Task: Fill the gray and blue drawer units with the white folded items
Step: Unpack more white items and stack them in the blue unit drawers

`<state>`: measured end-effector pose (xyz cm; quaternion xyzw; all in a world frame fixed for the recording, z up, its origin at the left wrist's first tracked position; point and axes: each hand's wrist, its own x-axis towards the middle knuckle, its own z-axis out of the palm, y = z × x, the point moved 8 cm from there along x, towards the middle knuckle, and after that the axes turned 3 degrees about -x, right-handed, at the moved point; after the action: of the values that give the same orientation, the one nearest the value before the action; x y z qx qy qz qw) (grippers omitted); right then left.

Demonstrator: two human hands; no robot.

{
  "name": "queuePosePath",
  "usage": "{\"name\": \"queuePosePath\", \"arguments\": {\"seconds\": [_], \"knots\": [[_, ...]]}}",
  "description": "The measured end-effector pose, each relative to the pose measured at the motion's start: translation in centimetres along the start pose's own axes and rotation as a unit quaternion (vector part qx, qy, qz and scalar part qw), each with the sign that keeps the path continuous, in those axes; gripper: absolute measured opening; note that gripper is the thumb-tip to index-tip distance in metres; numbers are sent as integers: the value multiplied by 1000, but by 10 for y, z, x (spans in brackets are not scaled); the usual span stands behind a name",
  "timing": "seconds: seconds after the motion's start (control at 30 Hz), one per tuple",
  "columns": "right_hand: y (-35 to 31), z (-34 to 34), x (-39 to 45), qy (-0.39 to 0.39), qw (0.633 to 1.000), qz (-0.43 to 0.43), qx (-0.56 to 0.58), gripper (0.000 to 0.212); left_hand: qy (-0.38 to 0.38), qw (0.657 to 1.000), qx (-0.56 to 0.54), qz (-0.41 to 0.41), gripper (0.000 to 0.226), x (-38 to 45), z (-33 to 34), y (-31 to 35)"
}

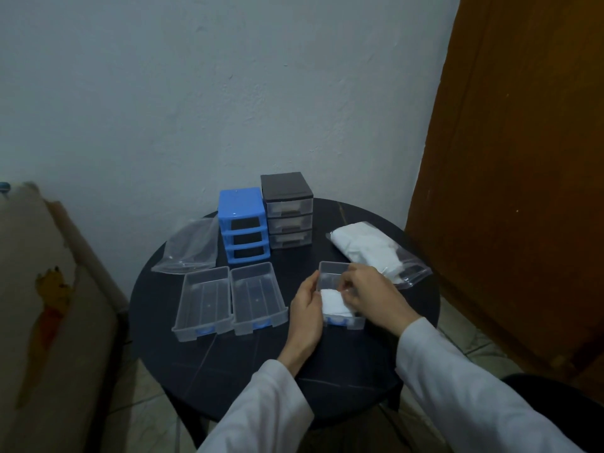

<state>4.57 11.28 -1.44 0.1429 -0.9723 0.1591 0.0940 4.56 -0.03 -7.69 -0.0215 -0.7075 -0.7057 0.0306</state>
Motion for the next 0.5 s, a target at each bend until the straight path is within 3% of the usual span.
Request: {"name": "queuePosePath", "arguments": {"seconds": [0.27,0.5], "knots": [[-12,4,-5,2,993,-38,-110,18,10,999,23,20,42,-6,0,9],[8,-22,-17,47,998,3,29,11,42,986,104,125,41,-17,3,39]]}}
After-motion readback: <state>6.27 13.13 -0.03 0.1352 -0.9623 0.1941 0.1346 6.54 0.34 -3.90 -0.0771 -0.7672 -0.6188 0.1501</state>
